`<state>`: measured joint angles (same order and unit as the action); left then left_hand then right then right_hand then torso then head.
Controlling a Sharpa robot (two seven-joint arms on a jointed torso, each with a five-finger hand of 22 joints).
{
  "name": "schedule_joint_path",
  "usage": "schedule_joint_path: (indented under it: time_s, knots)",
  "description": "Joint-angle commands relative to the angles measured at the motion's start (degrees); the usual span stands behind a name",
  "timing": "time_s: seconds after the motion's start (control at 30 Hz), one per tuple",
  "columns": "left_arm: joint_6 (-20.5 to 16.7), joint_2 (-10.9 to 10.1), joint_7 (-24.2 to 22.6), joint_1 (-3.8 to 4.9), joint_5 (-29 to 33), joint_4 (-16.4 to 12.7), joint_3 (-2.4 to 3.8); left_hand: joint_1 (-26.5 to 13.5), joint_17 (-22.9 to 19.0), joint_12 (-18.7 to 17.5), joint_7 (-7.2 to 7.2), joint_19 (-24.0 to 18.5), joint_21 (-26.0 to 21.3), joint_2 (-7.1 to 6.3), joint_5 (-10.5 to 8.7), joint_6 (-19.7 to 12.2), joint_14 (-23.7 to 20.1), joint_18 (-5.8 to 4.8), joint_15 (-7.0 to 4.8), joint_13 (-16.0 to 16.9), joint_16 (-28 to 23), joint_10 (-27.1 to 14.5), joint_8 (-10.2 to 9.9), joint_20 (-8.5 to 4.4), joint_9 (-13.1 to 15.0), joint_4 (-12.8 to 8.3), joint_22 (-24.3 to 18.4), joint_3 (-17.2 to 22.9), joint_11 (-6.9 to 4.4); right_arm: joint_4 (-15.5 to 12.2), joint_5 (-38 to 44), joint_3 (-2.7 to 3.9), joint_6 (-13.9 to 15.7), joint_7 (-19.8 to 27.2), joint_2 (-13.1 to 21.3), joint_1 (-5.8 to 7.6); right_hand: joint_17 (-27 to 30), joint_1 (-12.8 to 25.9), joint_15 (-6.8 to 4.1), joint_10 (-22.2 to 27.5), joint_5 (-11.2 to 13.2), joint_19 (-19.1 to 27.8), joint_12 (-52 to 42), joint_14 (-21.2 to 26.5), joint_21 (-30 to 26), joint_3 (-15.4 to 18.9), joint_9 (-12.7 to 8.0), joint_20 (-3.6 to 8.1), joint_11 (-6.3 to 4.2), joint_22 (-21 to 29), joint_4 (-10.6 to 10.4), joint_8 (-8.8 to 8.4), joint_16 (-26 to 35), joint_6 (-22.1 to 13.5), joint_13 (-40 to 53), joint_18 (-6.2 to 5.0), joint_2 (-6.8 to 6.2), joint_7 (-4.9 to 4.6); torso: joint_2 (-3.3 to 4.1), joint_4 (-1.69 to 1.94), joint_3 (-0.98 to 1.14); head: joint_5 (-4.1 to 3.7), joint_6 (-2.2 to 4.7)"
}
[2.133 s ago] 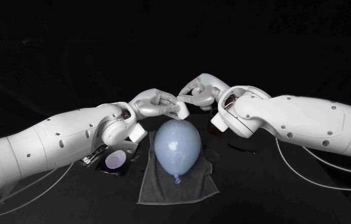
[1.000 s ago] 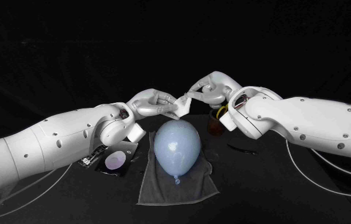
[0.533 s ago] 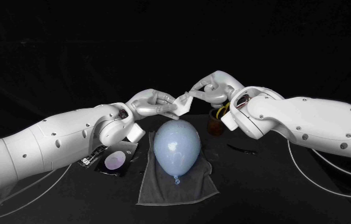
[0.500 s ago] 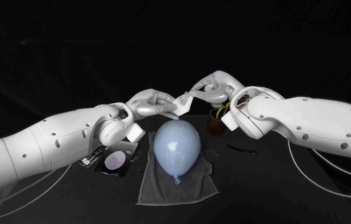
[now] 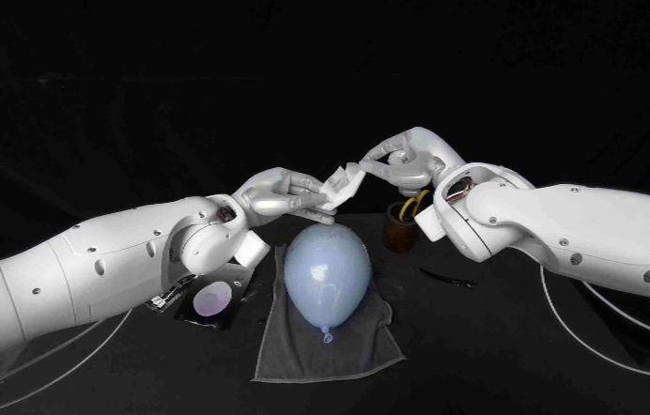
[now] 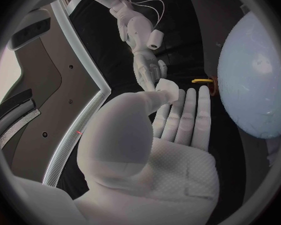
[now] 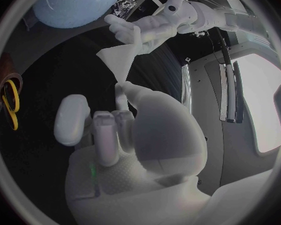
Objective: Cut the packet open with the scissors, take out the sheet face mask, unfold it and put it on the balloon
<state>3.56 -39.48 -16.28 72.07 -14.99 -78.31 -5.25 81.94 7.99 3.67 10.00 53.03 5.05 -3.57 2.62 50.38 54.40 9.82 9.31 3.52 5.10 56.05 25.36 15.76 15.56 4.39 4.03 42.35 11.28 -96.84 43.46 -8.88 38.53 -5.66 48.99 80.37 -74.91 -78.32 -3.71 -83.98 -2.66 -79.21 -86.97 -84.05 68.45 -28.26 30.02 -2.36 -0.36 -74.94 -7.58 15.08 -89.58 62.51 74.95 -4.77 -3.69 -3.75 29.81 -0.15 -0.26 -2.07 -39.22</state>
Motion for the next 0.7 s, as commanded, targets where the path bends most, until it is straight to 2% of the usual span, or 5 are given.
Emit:
schedule_joint_path:
  time_s: [0.03,0.53,0.6,0.67,0.7]
  knots:
    - [0.19,-0.09,0.99,-0.01,4.45,-0.69,0.04,-0.27,0.17,-0.22,1.57,0.2,0.28,-0.64,0.17,-0.36,0.63,0.74,-0.2,-0.03,0.45,-0.35,0.03,-0.11,0.11,-0.23,0.06,0.27,-0.72,-0.38,-0.78,0.05,3.94,3.65,0.2,-0.03,-15.09,-0.22,-0.36,-5.05,-0.13,-0.46,-0.43,-5.95,0.38,-2.3,2.76,0.09,-0.3,-3.25,2.13,0.49,-0.42,0.29,13.44,0.06,0.53,0.06,0.01,0.02,0.03,-0.06,0.06]
    - [-1.05,-0.13,5.3,-0.07,2.07,-1.5,0.03,-8.08,0.94,-0.08,6.14,-1.15,-0.71,-9.96,0.16,-10.5,-0.82,0.56,1.23,0.09,0.62,-5.43,-5.97,0.71,-1.82,3.51,-0.27,-14.84,1.79,-0.79,-2.7,0.08,6.08,7.44,0.49,-0.08,-15.09,-0.09,-0.36,-5.21,-0.13,-0.64,-0.85,-5.95,0.73,-2.64,2.89,0.1,-0.3,-3.47,2.43,0.67,-0.42,0.29,13.71,0.13,0.42,0.07,0.0,0.01,0.02,-0.24,0.32]
    - [-2.39,-0.1,5.7,-0.07,1.51,-1.17,0.03,-7.57,0.97,0.01,6.36,-1.72,-1.0,-9.22,0.19,-11.43,-1.68,0.46,1.51,0.13,0.43,-6.21,-6.61,0.77,-2.03,5.07,-0.25,-20.21,2.15,-0.77,-3.02,0.1,6.33,8.09,0.53,-0.08,-15.09,-0.06,-0.36,-5.21,-0.13,-0.61,-0.87,-5.95,0.65,-2.72,2.92,0.1,-0.3,-3.44,2.5,0.71,-0.42,0.28,13.72,0.11,0.4,0.07,-0.01,0.01,0.01,-0.28,0.42]
    - [-3.75,-0.08,6.1,-0.07,0.77,-0.71,0.03,-2.99,1.04,0.16,7.01,-2.71,-1.11,-5.04,0.11,-11.75,-3.03,0.31,2.02,0.18,0.33,-6.89,-7.08,0.69,-2.12,9.42,-0.22,-34.31,1.82,-0.79,-3.43,0.13,6.58,8.78,0.59,-0.08,-15.09,-0.02,-0.36,-5.25,-0.13,-0.64,-0.97,-5.95,0.72,-2.87,2.97,0.11,-0.3,-3.49,2.65,0.77,-0.42,0.24,13.78,0.13,0.35,0.06,-0.02,0.01,0.02,-0.3,0.45]
    - [-4.62,-0.07,6.35,-0.07,0.25,-0.32,0.03,-2.09,0.9,0.03,7.27,-3.22,-1.2,-5.83,0.5,-12.0,-3.9,0.11,1.96,0.12,0.02,-7.3,-7.32,0.85,-2.21,11.39,-0.25,-39.65,2.37,-0.82,-3.77,0.15,6.69,9.26,0.64,-0.08,-15.09,-0.01,-0.36,-5.25,-0.13,-0.65,-0.97,-5.95,0.73,-2.9,2.99,0.11,-0.3,-3.5,2.67,0.78,-0.42,0.23,13.78,0.13,0.34,0.06,-0.02,0.02,0.03,-0.35,0.55]
